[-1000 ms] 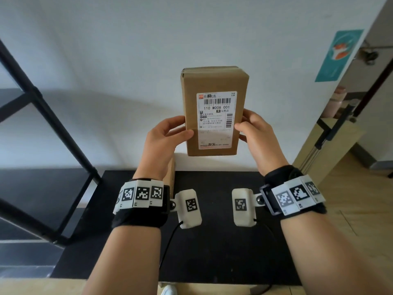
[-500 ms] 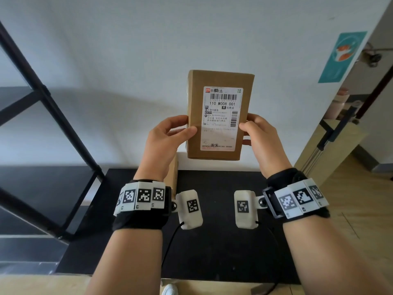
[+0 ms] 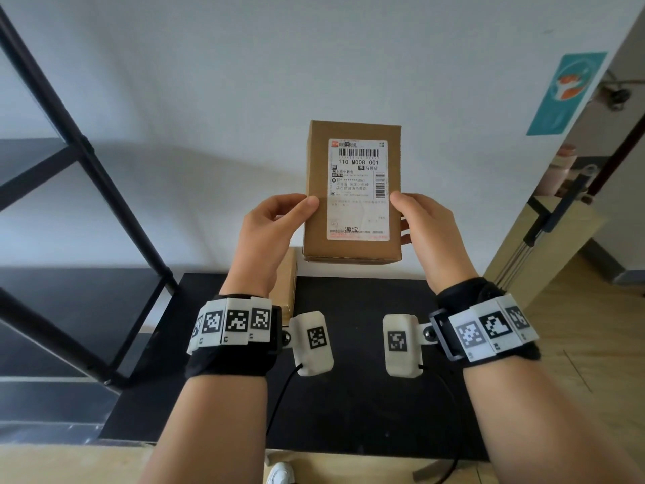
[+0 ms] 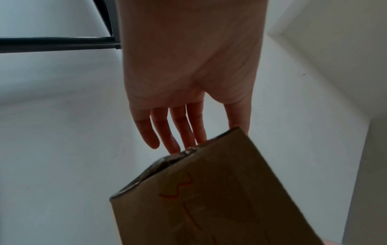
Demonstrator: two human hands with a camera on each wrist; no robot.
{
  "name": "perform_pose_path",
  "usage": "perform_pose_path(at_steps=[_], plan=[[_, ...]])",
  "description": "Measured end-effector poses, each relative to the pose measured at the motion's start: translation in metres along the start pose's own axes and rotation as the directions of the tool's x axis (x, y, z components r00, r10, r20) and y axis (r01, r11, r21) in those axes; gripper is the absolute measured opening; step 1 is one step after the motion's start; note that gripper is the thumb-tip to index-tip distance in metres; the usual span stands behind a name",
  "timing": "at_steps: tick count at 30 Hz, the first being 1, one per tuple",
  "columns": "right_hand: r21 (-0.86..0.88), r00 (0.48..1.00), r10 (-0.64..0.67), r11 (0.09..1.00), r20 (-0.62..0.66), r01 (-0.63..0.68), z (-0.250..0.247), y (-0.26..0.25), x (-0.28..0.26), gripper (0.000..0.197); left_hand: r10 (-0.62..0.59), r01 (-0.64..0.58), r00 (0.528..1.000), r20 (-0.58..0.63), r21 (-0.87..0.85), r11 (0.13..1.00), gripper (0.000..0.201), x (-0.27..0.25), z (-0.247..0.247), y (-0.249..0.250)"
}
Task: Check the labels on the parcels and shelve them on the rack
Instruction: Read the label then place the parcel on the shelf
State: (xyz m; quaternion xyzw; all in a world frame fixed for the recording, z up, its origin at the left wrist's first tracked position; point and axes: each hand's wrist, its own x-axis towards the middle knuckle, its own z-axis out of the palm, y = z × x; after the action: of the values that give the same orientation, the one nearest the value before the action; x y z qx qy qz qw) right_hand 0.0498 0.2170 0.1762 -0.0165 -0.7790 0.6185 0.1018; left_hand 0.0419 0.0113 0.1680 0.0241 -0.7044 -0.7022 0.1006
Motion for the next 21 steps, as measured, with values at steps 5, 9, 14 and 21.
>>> perform_pose_path(at_steps=[5,9,14,21], plan=[[-0.046,1.0,-0.01,0.999,-0.012,0.01,0.0022,-0.003,-0.0021,0.038,0.004,-0.004,1.0,0.006,0.038,0.999,0.022,-0.0022,-0.0025,0.0007],[-0.053,1.0,-0.017,0.998,-0.011,0.016,0.004,-0.0038,-0.0034,0.038,0.009,-0.009,1.0,-0.009,0.037,0.999,0.024,-0.0034,-0.0056,0.0024],[-0.037,1.0,-0.007,0.999,-0.006,0.007,0.0039,-0.0015,-0.0035,0.034,0.015,-0.014,1.0,-0.009,0.051,0.999,0.028,-0.0061,-0.0063,0.0034],[-0.009,0.999,0.04,0.999,0.004,-0.04,0.0039,0.0013,-0.0024,0.033,0.034,-0.033,0.999,-0.004,0.1,0.994,0.033,-0.0075,-0.0021,0.0052]])
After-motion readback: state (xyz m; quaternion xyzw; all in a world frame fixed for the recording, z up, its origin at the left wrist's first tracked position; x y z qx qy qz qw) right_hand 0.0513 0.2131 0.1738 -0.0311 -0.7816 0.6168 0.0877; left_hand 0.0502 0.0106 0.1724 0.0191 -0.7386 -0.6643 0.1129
